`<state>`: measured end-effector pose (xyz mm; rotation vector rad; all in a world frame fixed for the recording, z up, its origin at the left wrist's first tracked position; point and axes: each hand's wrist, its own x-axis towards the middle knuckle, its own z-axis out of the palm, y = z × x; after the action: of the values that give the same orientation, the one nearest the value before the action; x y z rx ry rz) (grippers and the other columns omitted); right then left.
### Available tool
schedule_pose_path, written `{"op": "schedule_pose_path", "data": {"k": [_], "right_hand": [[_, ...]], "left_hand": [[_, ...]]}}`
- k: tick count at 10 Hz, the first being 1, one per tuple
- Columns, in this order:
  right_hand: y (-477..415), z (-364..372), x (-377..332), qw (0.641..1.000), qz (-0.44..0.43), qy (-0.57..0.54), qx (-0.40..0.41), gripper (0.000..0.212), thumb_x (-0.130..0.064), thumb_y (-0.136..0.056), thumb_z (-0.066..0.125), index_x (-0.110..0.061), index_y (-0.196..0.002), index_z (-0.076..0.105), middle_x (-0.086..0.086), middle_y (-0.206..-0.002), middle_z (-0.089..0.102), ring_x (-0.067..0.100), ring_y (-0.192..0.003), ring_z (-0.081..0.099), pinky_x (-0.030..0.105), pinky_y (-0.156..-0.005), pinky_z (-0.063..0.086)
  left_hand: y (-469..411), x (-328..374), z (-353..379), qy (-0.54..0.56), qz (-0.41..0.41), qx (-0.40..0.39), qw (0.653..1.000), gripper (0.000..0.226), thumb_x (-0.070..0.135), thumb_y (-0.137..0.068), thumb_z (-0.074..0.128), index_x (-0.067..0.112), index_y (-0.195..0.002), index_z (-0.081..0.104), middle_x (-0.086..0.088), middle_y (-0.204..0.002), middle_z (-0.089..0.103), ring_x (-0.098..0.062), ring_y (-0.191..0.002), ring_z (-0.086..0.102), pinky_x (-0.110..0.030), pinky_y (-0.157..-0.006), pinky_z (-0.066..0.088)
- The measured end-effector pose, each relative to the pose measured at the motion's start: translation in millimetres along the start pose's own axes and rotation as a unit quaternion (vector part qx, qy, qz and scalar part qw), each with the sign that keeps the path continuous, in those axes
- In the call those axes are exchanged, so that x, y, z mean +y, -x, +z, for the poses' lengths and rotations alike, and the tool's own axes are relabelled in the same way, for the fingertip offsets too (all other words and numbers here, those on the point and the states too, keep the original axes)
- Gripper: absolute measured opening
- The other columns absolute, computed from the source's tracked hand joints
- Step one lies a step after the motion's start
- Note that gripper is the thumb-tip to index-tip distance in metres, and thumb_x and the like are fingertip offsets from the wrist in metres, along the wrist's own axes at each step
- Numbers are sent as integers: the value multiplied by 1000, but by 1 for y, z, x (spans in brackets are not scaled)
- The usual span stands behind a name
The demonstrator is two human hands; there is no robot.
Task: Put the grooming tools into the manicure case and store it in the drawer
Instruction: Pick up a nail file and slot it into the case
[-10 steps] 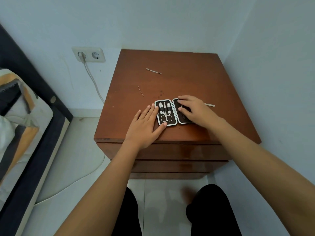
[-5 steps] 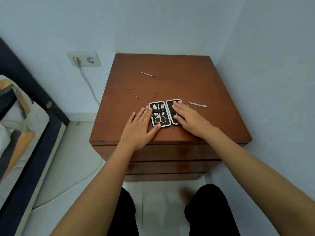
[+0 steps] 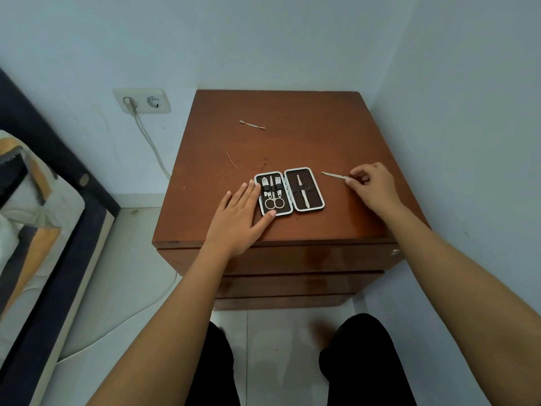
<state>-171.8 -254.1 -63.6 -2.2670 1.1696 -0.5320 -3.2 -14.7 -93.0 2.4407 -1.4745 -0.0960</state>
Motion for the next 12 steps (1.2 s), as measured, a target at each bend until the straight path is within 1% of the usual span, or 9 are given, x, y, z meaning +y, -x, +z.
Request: {"op": "schedule_pose_path", "data": {"k": [2, 3, 4, 6, 7, 8, 9, 10, 12], "right_hand": [[-11, -8, -7, 998, 43, -10, -39, 17, -25, -78, 72, -10, -87, 71, 2, -84, 53, 16, -82, 48, 21, -59, 35], [-12, -5, -8, 997, 60, -8, -43, 17, -24, -79, 71, -9, -86, 71, 5, -85, 57, 17, -79, 49, 16, -53, 32], [-9, -1, -10, 998, 65, -18, -17, 15, -20, -81, 69, -5, -84, 70, 9, -85, 57, 18, -79, 49, 23, -56, 35], [8, 10, -14, 1000, 25, 10, 15, 12, -18, -89, 58, -8, -83, 60, 6, -92, 56, 20, -86, 52, 32, -75, 43], [22, 11, -19, 999, 24, -45, 12, 5, -14, -88, 59, -11, -83, 57, 4, -89, 57, 18, -82, 53, 30, -73, 42], [39, 16, -33, 987, 22, -156, -18, 8, -7, -86, 59, -15, -89, 60, 1, -77, 55, 14, -69, 51, 22, -66, 41], [60, 28, -47, 981, 2, -189, -52, 15, -3, -86, 57, -13, -95, 65, 6, -77, 58, 14, -62, 54, 17, -63, 47], [73, 34, -53, 990, -10, -140, -24, 11, -12, -83, 63, -12, -90, 72, 3, -75, 65, 17, -68, 60, 23, -74, 49], [84, 40, -60, 997, -28, -74, 25, 13, -14, -82, 65, -10, -91, 74, 5, -84, 63, 11, -71, 55, 16, -70, 38]], "left_hand": [[0, 0, 1, 0, 1, 6, 1000, 72, 61, -91, 19, 21, -150, 5, 3, -158, 5, -7, -145, 0, -31, -117, -3], [-1, 0, 1, -1, -1, 8, 1000, 70, 58, -94, 23, 21, -150, 5, 3, -158, 5, -7, -145, 0, -31, -117, -3], [-1, 0, 1, -3, 2, 14, 1000, 71, 60, -93, 22, 21, -150, 6, 3, -158, 6, -7, -145, 1, -31, -117, -3], [0, 1, 0, 0, 0, 10, 1000, 69, 57, -94, 24, 21, -150, 6, 3, -158, 6, -7, -145, 1, -31, -118, -2], [1, 2, -1, 1, -1, 8, 1000, 69, 57, -94, 24, 21, -150, 6, 3, -159, 6, -7, -145, 1, -31, -118, -2], [1, 2, -1, 0, -1, 7, 1000, 69, 57, -94, 24, 20, -150, 6, 3, -159, 6, -8, -145, 1, -32, -118, -2], [1, 2, 0, 0, 0, 7, 1000, 70, 58, -94, 23, 20, -150, 6, 2, -159, 6, -8, -145, 1, -32, -118, -2], [1, 2, -1, 0, -2, 3, 1000, 69, 57, -95, 24, 20, -150, 7, 2, -159, 6, -8, -145, 1, -32, -118, -1], [1, 3, -1, -1, -5, 4, 1000, 69, 56, -95, 25, 19, -150, 7, 2, -159, 6, -8, -145, 1, -32, -118, -1]]}}
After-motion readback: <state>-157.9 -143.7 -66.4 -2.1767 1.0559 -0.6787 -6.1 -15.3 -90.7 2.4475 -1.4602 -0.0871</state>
